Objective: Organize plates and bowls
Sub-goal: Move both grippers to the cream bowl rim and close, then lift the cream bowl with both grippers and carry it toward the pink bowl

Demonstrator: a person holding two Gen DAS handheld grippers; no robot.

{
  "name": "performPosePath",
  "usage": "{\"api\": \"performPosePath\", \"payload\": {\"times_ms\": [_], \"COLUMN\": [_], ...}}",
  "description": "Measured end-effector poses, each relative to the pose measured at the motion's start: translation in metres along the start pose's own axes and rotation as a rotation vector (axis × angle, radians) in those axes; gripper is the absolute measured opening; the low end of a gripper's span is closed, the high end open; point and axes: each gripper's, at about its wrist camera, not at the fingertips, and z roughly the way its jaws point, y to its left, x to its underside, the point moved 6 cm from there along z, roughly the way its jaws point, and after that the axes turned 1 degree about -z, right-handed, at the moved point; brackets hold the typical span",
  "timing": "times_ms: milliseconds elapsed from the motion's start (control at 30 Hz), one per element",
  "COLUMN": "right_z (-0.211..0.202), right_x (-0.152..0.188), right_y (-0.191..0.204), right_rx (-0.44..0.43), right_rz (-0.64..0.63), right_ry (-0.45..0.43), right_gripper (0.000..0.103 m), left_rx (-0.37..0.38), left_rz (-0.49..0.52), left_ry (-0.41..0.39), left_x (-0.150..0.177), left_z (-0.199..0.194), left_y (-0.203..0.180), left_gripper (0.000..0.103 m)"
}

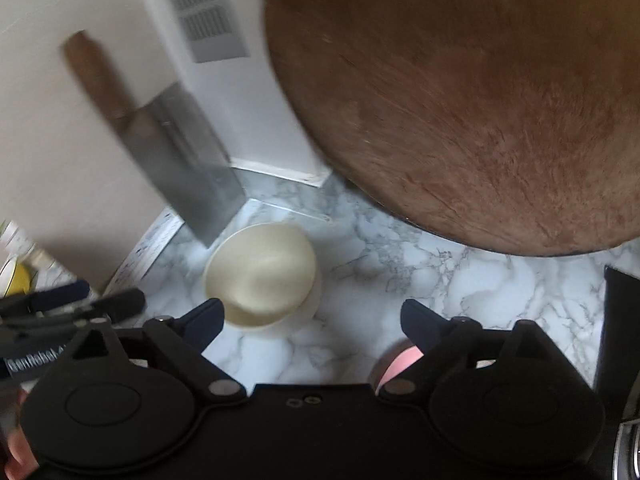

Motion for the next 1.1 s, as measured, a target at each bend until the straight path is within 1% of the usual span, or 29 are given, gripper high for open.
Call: {"api": "performPosePath", "payload": {"times_ms": [67, 200, 267, 300, 400, 433, 467, 500, 533, 567, 600, 667, 700, 767, 967, 1100], "right_z": [0.013, 0.038, 0.050, 0.055, 0.069, 0.074, 0.078, 0.081, 0.084, 0.086, 0.088, 0.091, 0.091, 0.091, 0.090, 0.088], "right_x": [-0.005, -0.010, -0.012, -0.012, -0.014, -0.014, -0.014, -0.014, -0.013, -0.013, -0.012, -0.011, -0.011, -0.011, -0.011, -0.008], "right_y": [-0.004, -0.011, -0.010, -0.010, -0.013, -0.015, -0.015, -0.015, -0.015, -0.014, -0.012, -0.009, -0.008, -0.004, -0.002, 0.000], "right_rx": [0.003, 0.010, 0.017, 0.019, 0.022, 0.024, 0.025, 0.022, 0.022, 0.023, 0.021, 0.015, 0.011, 0.002, 0.004, 0.015], "right_rz": [0.024, 0.058, 0.059, 0.066, 0.092, 0.099, 0.104, 0.106, 0.103, 0.098, 0.091, 0.075, 0.070, 0.058, 0.044, 0.033], "right_ry": [0.012, 0.050, 0.064, 0.069, 0.090, 0.098, 0.103, 0.106, 0.111, 0.113, 0.114, 0.117, 0.115, 0.111, 0.108, 0.105], "right_gripper": [0.084, 0.077, 0.070, 0.069, 0.063, 0.059, 0.056, 0.054, 0.050, 0.045, 0.042, 0.035, 0.033, 0.025, 0.013, 0.010], "left_rx": [-0.013, -0.026, -0.036, -0.044, -0.037, -0.034, -0.026, -0.021, -0.016, -0.014, -0.012, -0.009, -0.007, -0.003, -0.005, -0.002], "left_rz": [-0.003, -0.016, -0.014, -0.015, -0.040, -0.048, -0.051, -0.049, -0.045, -0.041, -0.036, -0.028, -0.026, -0.022, -0.016, -0.006], "left_ry": [0.020, 0.051, 0.071, 0.078, 0.104, 0.109, 0.112, 0.119, 0.127, 0.131, 0.133, 0.138, 0.143, 0.148, 0.157, 0.156], "left_x": [-0.001, -0.002, -0.003, -0.003, -0.002, -0.002, -0.002, -0.002, -0.001, -0.001, 0.000, 0.001, 0.002, 0.004, 0.006, 0.007], "left_z": [0.015, 0.042, 0.054, 0.059, 0.074, 0.076, 0.079, 0.082, 0.085, 0.087, 0.088, 0.090, 0.090, 0.091, 0.089, 0.086], "left_y": [-0.002, -0.009, -0.015, -0.016, -0.016, -0.016, -0.017, -0.018, -0.019, -0.021, -0.022, -0.024, -0.025, -0.026, -0.027, -0.030], "left_gripper": [0.080, 0.080, 0.078, 0.078, 0.078, 0.076, 0.069, 0.065, 0.059, 0.055, 0.052, 0.034, 0.031, 0.021, 0.010, 0.010]}}
